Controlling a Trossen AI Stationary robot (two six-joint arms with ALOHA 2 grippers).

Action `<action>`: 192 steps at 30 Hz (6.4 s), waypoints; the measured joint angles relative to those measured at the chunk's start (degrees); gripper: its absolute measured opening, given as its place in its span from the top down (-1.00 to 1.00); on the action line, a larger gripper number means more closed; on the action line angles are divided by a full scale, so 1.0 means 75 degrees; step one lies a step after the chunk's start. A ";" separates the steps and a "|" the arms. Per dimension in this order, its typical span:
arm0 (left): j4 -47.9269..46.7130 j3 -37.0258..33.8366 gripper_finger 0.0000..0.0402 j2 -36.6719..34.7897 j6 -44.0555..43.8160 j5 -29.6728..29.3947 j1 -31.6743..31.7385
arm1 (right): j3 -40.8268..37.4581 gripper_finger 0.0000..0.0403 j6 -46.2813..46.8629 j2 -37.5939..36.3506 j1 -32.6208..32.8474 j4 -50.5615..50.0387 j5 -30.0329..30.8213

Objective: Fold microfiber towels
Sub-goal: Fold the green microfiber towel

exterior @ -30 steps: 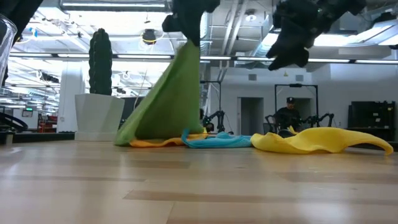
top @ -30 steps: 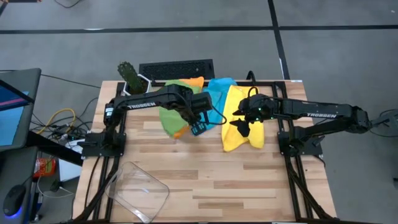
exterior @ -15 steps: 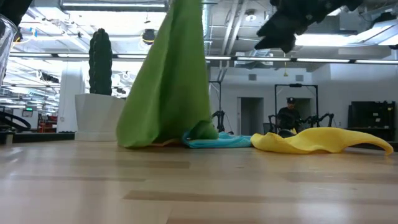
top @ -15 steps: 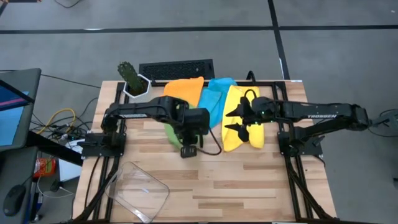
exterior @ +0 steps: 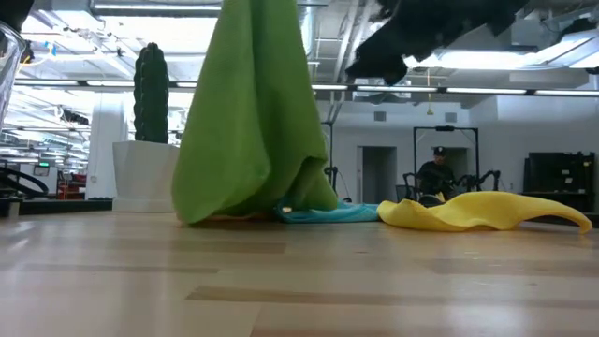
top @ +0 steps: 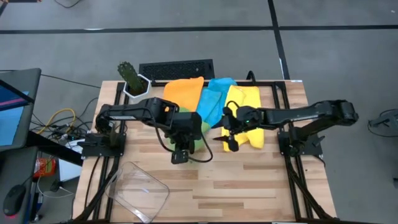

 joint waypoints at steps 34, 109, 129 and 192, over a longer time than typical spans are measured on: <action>-0.0374 0.0000 1.00 -0.0004 -0.0339 -0.0090 -0.0612 | 0.0502 0.21 -0.0340 0.3599 0.0354 0.2752 -0.1165; -0.0374 -0.0274 1.00 -0.0683 -0.1499 -0.0661 -0.1148 | -0.0299 -0.16 -0.1148 0.3618 0.2193 0.1454 0.0205; -0.0374 -0.0274 1.00 -0.0680 -0.0596 -0.0715 -0.1148 | -0.0323 0.91 0.0015 0.3369 0.2247 0.0307 0.0937; 0.0567 -0.4396 1.00 -0.1939 0.2048 -0.2437 -0.0805 | 0.1492 0.93 0.7902 -0.2816 0.5857 -0.8267 0.5072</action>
